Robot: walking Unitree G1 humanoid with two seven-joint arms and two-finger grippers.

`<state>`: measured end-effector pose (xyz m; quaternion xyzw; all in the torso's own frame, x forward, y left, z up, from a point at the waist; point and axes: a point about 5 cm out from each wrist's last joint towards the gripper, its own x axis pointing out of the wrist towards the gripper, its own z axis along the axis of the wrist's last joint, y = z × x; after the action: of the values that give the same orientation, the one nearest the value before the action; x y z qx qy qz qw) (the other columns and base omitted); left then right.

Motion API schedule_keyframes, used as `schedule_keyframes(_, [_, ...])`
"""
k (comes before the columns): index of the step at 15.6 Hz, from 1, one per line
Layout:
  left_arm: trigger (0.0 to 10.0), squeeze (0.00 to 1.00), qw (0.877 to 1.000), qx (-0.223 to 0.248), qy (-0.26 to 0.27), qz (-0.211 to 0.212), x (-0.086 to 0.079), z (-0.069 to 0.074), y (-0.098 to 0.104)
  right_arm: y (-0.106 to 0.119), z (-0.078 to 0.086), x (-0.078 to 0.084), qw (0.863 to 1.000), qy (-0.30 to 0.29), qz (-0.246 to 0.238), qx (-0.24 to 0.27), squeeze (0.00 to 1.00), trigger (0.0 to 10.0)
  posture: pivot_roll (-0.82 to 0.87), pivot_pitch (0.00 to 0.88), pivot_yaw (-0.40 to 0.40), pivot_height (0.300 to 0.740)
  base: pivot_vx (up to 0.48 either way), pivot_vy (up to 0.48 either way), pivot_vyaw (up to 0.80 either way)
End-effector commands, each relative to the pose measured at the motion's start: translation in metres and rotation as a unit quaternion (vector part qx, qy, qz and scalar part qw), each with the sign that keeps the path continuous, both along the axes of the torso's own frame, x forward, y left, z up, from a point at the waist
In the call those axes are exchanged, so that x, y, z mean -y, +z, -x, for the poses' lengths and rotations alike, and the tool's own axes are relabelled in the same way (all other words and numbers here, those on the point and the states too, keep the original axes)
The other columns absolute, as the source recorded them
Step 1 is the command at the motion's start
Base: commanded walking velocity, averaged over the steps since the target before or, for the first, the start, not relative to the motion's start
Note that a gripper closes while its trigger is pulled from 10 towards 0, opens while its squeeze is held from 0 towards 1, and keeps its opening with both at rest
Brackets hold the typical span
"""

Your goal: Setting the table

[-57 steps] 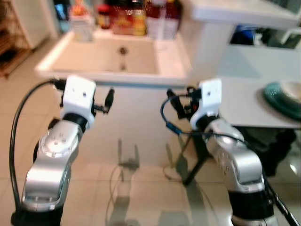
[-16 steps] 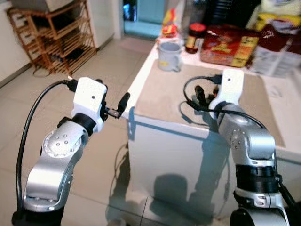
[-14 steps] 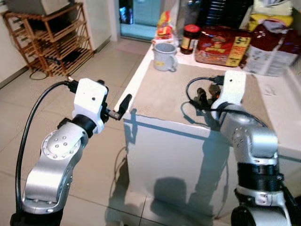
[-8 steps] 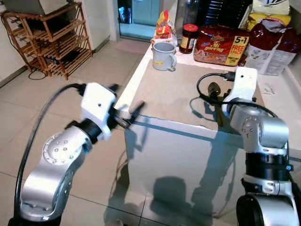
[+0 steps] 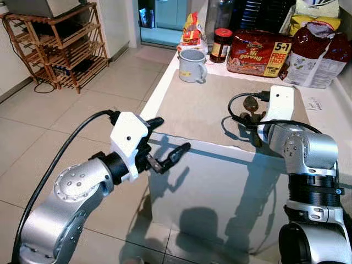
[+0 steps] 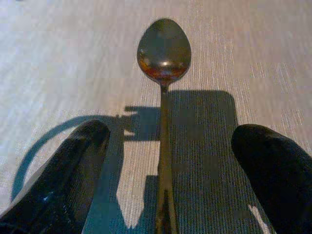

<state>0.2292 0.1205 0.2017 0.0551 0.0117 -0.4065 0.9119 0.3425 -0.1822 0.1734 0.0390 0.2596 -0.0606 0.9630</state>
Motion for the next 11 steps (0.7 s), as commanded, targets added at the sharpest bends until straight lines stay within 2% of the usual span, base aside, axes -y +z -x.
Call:
schedule_keyframes(1, [10.0, 0.00, 1.000, -0.014, -0.015, 0.006, 0.002, 0.004, 0.000, 0.004, -0.003, 0.003, 1.000, -0.001, -0.001, 0.002, 0.00, 9.0, 0.09, 0.000, -0.044, 0.740, 0.000, 0.000, 0.00])
schedule_keyframes(2, [10.0, 0.00, 1.000, -0.019, -0.013, 0.008, 0.002, 0.004, -0.001, 0.002, -0.005, 0.004, 1.000, 0.000, -0.002, 0.002, 0.00, 6.0, 0.09, 0.001, -0.043, 0.740, 0.000, 0.000, 0.00])
schedule_keyframes(3, [10.0, 0.00, 1.000, -0.022, -0.012, 0.011, 0.003, 0.004, -0.001, 0.000, -0.008, 0.004, 1.000, 0.004, -0.002, 0.007, 0.00, 4.9, 0.09, 0.005, -0.040, 0.740, 0.000, 0.000, 0.00])
schedule_keyframes(4, [10.0, 0.00, 1.000, -0.024, -0.008, 0.012, 0.002, 0.003, -0.001, 0.000, -0.012, 0.003, 1.000, 0.010, -0.002, 0.014, 0.00, 4.9, 0.09, 0.006, -0.037, 0.740, 0.000, 0.000, 0.00])
schedule_keyframes(5, [10.0, 0.00, 1.000, -0.024, -0.002, 0.009, 0.002, 0.001, -0.001, 0.000, -0.016, 0.004, 1.000, 0.011, -0.001, 0.019, 0.00, 4.4, 0.09, 0.008, -0.039, 0.740, 0.000, 0.000, 0.00])
schedule_keyframes(6, [10.0, 0.00, 1.000, -0.025, 0.001, 0.009, 0.002, 0.000, -0.001, 0.000, -0.018, 0.005, 1.000, 0.012, 0.000, 0.019, 0.00, 3.3, 0.09, 0.008, -0.039, 0.740, 0.000, 0.000, 0.00])
schedule_keyframes(7, [10.0, 0.00, 1.000, -0.026, 0.001, 0.010, 0.002, 0.000, 0.000, 0.000, -0.018, 0.005, 1.000, 0.014, 0.002, 0.018, 0.00, 3.3, 0.09, 0.008, -0.039, 0.740, 0.000, 0.000, 0.00])
schedule_keyframes(8, [10.0, 0.00, 1.000, -0.027, 0.001, 0.010, 0.002, 0.000, 0.000, -0.001, -0.021, 0.004, 1.000, 0.021, 0.005, 0.010, 0.00, 0.7, 0.09, 0.012, -0.044, 0.740, 0.000, 0.000, 0.00])
schedule_keyframes(9, [10.0, 0.00, 1.000, -0.028, 0.002, 0.009, 0.002, 0.000, 0.000, -0.002, -0.022, 0.004, 1.000, 0.023, 0.006, 0.007, 0.00, 0.6, 0.09, 0.013, -0.045, 0.740, 0.000, 0.000, 0.00])
schedule_keyframes(10, [10.0, 0.00, 1.000, -0.029, 0.002, 0.008, 0.002, 0.001, 0.000, -0.004, -0.023, 0.004, 1.000, 0.027, 0.006, 0.002, 0.00, 0.0, 0.09, 0.013, -0.045, 0.740, 0.000, 0.000, 0.00])
schedule_keyframes(11, [10.0, 0.00, 1.000, -0.028, 0.002, 0.008, 0.002, 0.001, 0.000, -0.004, -0.024, 0.004, 1.000, 0.029, 0.006, -0.002, 0.00, 0.0, 0.09, 0.012, -0.046, 0.740, 0.000, 0.000, 0.00])
